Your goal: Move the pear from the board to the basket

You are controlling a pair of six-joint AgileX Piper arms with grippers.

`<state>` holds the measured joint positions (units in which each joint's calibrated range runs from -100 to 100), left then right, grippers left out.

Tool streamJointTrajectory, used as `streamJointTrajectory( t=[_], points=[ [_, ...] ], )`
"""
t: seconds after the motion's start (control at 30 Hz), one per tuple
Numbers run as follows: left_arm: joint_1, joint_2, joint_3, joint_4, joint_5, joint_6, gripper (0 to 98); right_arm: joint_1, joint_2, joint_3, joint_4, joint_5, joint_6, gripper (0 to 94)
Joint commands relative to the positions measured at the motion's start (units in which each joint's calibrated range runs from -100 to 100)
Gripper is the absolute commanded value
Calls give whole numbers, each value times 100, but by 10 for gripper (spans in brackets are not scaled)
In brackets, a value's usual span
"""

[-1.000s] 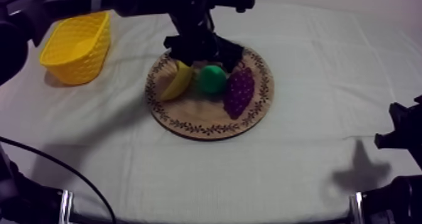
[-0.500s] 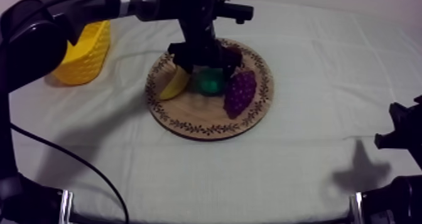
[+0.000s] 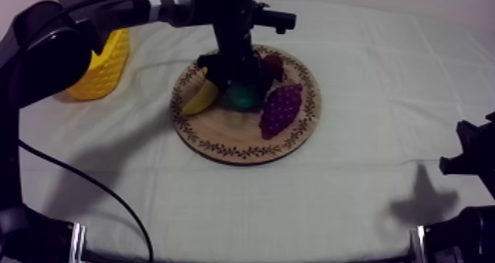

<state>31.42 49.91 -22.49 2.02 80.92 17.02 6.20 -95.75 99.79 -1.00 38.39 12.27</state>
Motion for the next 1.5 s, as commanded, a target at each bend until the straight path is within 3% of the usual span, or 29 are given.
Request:
streamJointTrajectory(
  t=[0.0, 0.2, 0.73, 1.07, 1.47],
  points=[
    [12, -13, -8, -16, 33, 31, 620, 0, -1, -1, 0, 0, 1, 3],
    [58, -279, 60, -165, 161, 159, 535, 0, -1, -1, 0, 0, 1, 3],
    [-416, -3603, 1006, -915, 645, 370, 519, 0, -1, -1, 0, 0, 1, 3],
    [-1259, -4888, 1935, -1209, 533, 98, 523, 0, -1, -1, 0, 0, 1, 3],
    [-2709, -4533, 2941, -1217, -528, -524, 521, 0, -1, -1, 0, 0, 1, 3]
  ],
)
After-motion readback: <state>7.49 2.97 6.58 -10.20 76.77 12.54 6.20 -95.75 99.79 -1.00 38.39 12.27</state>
